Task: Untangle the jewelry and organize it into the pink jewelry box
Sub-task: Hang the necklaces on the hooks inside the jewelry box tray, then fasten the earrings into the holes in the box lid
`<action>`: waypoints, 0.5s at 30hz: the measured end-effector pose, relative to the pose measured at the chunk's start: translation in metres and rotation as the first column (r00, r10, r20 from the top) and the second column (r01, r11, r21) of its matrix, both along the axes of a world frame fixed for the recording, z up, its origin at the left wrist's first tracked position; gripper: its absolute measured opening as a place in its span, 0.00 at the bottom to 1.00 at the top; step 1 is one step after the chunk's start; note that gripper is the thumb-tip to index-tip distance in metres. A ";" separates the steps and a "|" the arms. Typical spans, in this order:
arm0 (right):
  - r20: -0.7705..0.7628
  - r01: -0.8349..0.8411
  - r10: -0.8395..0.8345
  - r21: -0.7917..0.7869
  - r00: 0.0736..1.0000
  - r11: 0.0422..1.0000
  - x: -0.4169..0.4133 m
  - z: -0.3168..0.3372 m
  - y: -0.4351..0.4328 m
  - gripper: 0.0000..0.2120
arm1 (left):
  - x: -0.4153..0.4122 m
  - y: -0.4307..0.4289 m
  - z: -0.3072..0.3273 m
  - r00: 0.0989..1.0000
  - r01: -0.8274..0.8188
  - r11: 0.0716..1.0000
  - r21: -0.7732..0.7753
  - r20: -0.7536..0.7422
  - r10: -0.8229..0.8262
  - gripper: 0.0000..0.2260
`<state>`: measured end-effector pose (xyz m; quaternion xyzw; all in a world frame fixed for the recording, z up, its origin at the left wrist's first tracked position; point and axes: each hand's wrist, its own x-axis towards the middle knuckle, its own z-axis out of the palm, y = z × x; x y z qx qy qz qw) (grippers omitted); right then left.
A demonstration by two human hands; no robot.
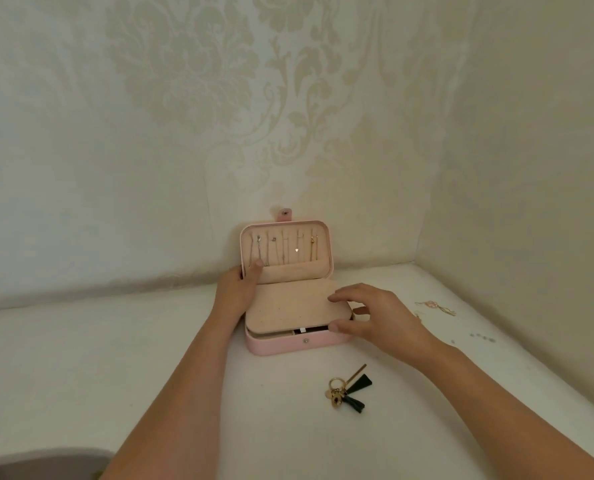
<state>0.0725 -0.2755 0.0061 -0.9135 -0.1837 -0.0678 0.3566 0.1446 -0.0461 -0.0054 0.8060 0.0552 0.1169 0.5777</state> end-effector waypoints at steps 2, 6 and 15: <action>0.003 -0.002 0.002 0.005 1.000 1.000 -0.007 0.000 -0.003 0.19 | -0.004 0.002 -0.001 1.000 0.017 1.000 -0.018 -0.006 -0.018 0.12; 0.061 -0.049 0.055 -0.105 0.997 0.993 -0.022 -0.007 -0.005 0.17 | -0.017 0.007 -0.003 0.999 -0.008 1.000 -0.016 -0.039 0.007 0.12; 0.141 -0.051 0.056 -0.041 0.988 0.998 -0.039 -0.007 0.008 0.16 | -0.062 0.029 -0.009 0.998 -0.025 0.995 -0.092 -0.058 0.020 0.16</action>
